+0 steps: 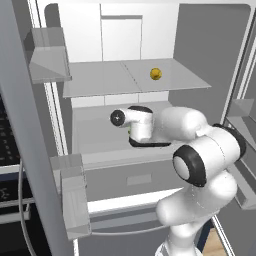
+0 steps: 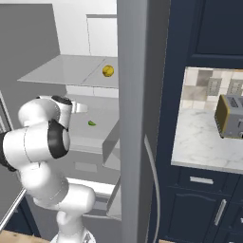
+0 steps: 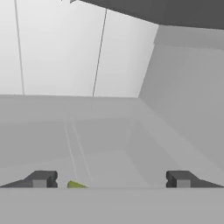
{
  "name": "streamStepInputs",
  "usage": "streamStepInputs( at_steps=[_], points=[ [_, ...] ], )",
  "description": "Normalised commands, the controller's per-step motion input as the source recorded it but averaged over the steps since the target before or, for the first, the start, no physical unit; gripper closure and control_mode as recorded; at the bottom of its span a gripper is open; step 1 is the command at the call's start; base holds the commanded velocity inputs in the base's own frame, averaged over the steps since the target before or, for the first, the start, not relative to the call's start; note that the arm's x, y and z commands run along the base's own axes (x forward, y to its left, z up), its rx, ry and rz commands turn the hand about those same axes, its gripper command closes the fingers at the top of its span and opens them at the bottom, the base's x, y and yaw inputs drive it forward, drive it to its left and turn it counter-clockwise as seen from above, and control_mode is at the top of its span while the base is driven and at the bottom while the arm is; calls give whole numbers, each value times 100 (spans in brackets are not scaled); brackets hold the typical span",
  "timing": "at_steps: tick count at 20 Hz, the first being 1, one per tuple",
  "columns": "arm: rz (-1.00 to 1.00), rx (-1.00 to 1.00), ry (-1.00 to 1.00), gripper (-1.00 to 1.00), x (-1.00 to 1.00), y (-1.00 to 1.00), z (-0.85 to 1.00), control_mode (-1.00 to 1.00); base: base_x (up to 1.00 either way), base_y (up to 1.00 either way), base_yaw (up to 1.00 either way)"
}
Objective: Move the lemon and lemon wedge from the top shelf to the second highest shelf to make space. Then, place the pitcher from the counter on the cleared top shelf.
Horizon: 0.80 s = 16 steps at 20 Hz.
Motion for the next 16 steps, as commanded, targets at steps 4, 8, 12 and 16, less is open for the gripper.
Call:
streamStepInputs(
  at_steps=[4,8,12,16],
  points=[
    [-1,0,6,-100,-69,1,44,-100,0,0,0],
    [0,0,2,-100,-86,0,-13,-100,0,0,0],
    [0,0,0,-100,-86,0,13,-100,0,0,0],
    [0,6,0,-100,-51,-2,75,-100,0,0,0]
  ],
)
